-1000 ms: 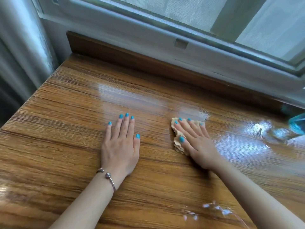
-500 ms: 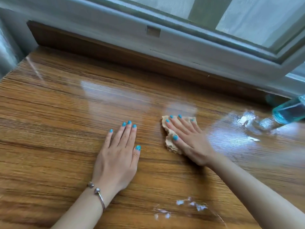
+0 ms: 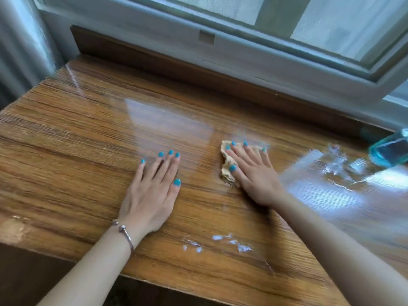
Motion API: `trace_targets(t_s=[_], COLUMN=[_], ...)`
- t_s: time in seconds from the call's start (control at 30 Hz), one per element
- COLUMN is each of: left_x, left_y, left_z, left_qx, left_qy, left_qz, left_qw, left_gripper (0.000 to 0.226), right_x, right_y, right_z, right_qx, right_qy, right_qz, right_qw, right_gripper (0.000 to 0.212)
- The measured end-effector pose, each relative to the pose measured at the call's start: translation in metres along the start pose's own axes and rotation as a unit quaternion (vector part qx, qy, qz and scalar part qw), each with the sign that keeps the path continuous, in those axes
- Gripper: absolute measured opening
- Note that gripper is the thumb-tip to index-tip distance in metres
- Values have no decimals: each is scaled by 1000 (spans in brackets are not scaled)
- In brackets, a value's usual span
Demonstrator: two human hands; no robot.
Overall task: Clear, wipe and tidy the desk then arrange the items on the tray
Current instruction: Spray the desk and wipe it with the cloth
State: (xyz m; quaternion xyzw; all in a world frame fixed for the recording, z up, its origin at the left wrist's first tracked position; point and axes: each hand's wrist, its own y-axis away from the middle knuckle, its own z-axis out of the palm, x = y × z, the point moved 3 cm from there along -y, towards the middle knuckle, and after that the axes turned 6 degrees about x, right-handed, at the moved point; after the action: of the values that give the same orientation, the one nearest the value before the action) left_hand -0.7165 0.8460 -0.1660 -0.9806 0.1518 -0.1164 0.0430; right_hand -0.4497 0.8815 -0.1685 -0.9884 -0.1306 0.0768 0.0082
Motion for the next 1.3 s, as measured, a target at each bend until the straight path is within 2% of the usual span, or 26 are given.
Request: trace_targets(t_s=[0.07,0.17,0.23,0.3,0.47,0.53,0.6,0.7,0.77,0.83,0.97,1.07,1.1,1.23,1.3], left_x=[0,-1,-1,-2,-4,-3,-2,0,-5,-17,-31,-30,-29,-31,-30], left_y=[-4,-4,-2,-3,-2,-2,-5,-6,8,33,62,58,58,55,55], left_z=[2,2,2,3,7,6,3,-6,-13,-16,-8,-4,-3,-1,0], left_qx=[4,4,-5,-3,6,5,-6,-28,-27,5,3,-1,-1,4,0], left_qy=[11,-4,-3,2,2,0,-2,20,31,4,-26,-25,-26,-22,-21], left_qz=[-20,-21,-20,-17,-11,-13,-19,0,20,29,25,16,17,20,23], left_qw=[1000,1000,1000,1000,1000,1000,1000,999,999,1000,999,1000,1000,1000,1000], left_gripper=[63,63,60,55,56,56,56,56,57,58,57,58,59,57,57], right_x=[16,31,19,-4,-80,-74,-51,-22,-31,-60,-141,-137,-130,-129,-153], right_y=[-31,-86,-92,-61,99,117,87,20,12,39,127,114,95,33,58], right_z=[-10,-23,-22,-14,7,2,-8,-21,-21,-7,16,6,2,0,9], right_qx=[-11,-7,-3,-7,2,-21,-9,0,11,12,17,-19,-24,-14,5], right_qy=[-2,2,1,-8,-49,-48,-5,-9,-16,-36,-38,-21,-19,-37,-16], right_qz=[19,151,189,162,4,-16,23,191,243,217,100,44,54,202,188], right_qw=[1000,989,982,987,999,998,1000,982,970,975,994,999,998,979,982], right_gripper=[51,52,53,53,50,48,48,51,51,51,50,48,48,51,52])
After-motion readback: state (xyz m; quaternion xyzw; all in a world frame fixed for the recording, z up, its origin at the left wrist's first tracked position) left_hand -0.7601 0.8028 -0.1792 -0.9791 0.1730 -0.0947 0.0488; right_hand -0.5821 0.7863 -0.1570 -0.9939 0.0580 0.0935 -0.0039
